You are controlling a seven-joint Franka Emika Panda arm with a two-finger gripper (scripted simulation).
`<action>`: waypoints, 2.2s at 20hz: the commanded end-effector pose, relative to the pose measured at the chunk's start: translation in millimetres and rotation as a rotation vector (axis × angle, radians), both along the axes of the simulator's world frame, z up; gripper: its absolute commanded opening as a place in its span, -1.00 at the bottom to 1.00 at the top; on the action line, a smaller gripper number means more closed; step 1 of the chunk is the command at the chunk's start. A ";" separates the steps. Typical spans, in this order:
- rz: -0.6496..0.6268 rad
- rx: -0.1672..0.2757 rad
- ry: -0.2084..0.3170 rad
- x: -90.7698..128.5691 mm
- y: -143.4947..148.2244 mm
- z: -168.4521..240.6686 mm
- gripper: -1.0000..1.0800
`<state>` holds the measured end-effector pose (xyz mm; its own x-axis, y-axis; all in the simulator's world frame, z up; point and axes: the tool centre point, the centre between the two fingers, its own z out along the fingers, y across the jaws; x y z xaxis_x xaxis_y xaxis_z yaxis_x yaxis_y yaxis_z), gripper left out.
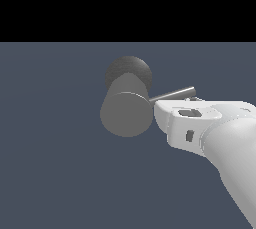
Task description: Turn on the faucet by rotating a designated handle.
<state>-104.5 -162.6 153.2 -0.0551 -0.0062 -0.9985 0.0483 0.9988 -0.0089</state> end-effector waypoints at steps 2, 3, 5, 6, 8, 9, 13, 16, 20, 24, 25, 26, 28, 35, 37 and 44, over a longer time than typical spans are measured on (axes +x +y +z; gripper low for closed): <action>0.025 -0.005 -0.047 2.7 17.6 35.0 -1.00; 0.025 -0.006 -0.048 2.7 18.7 38.9 -1.00; 0.027 -0.006 -0.052 2.8 21.0 46.6 -1.00; 0.027 -0.006 -0.052 2.8 21.0 46.6 -1.00; 0.002 0.000 -0.001 0.0 8.0 18.6 -1.00; 0.003 0.000 -0.003 0.3 10.5 22.2 -1.00; 0.007 -0.001 -0.012 1.3 20.5 36.4 -1.00; 0.011 -0.002 -0.019 1.9 27.9 47.1 -1.00; 0.015 -0.003 -0.028 2.6 37.8 61.2 -1.00; 0.020 -0.004 -0.038 3.2 47.6 75.3 -1.00; 0.021 -0.004 -0.040 3.3 50.0 78.8 -1.00; 0.022 -0.005 -0.042 3.4 52.4 82.2 -1.00; 0.024 -0.005 -0.047 3.5 57.2 89.2 -1.00; -0.012 0.001 0.009 0.4 48.0 70.0 -1.00; -0.008 0.000 0.003 1.1 55.7 76.1 -1.00; 0.006 -0.002 -0.019 3.2 82.2 96.9 -1.00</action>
<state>-105.9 -111.8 219.7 -0.0971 0.0015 -0.9953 0.0972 0.9952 -0.0080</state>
